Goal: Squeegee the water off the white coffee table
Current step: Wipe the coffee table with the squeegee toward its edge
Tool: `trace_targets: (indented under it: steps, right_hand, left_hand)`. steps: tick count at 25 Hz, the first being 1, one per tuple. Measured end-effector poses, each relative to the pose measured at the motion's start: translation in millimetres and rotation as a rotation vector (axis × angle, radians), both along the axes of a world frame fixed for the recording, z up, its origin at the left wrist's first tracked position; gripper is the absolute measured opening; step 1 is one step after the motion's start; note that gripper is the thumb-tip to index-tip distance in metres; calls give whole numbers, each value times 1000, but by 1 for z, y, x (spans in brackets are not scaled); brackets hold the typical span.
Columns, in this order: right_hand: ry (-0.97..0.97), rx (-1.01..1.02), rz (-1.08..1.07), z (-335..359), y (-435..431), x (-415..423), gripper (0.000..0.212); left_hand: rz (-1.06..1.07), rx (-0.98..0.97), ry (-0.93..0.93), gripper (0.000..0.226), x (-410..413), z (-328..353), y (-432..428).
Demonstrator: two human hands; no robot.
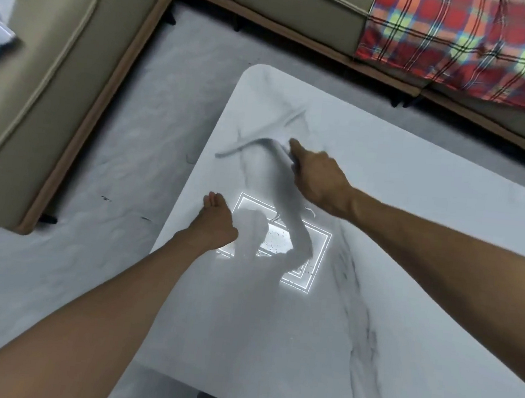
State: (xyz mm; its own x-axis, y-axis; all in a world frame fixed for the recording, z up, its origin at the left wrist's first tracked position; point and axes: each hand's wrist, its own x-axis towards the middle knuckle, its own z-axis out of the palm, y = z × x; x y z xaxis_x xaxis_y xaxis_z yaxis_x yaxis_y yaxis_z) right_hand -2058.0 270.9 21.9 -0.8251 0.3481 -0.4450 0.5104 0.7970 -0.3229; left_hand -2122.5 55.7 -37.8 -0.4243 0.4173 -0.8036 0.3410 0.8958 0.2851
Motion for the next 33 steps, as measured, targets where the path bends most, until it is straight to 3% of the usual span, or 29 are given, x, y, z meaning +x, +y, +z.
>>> trace_targets:
  steps: [6,8,10,11,15,17,19,21,24,27,33]
  right_hand:
    - [-270,45,80,43,-3,158,48]
    - [-274,37,71,59,-2,167,38]
    - [-151,19,22,67,0,143,36]
    - [-66,10,-17,67,0,121,36]
    - [38,-96,-268,43,-20,-3,19]
    - [21,-138,-371,26,-40,-50,24]
    - [17,-83,-334,11,-68,-66,31]
    - [33,-36,-169,2,-100,-51,33]
    - [21,-62,49,2,-132,12,49]
    - [-145,-12,286,14,-129,85,56]
    - [-300,109,364,56,-68,140,48]
  left_hand:
    - [103,144,81,76,-2,12,-38]
    - [191,233,180,53,0,20,-47]
    - [300,308,270,18,2,30,-60]
    - [341,310,287,13,3,34,-70]
    - [419,211,364,25,-1,32,-121]
    - [432,150,427,28,-2,28,-145]
    - [453,112,454,39,-3,25,-166]
    - [504,119,444,39,-4,19,-181]
    - [568,143,391,19,-5,13,-183]
    - [512,116,224,37,-3,9,-174]
    - [404,134,147,48,14,13,-161]
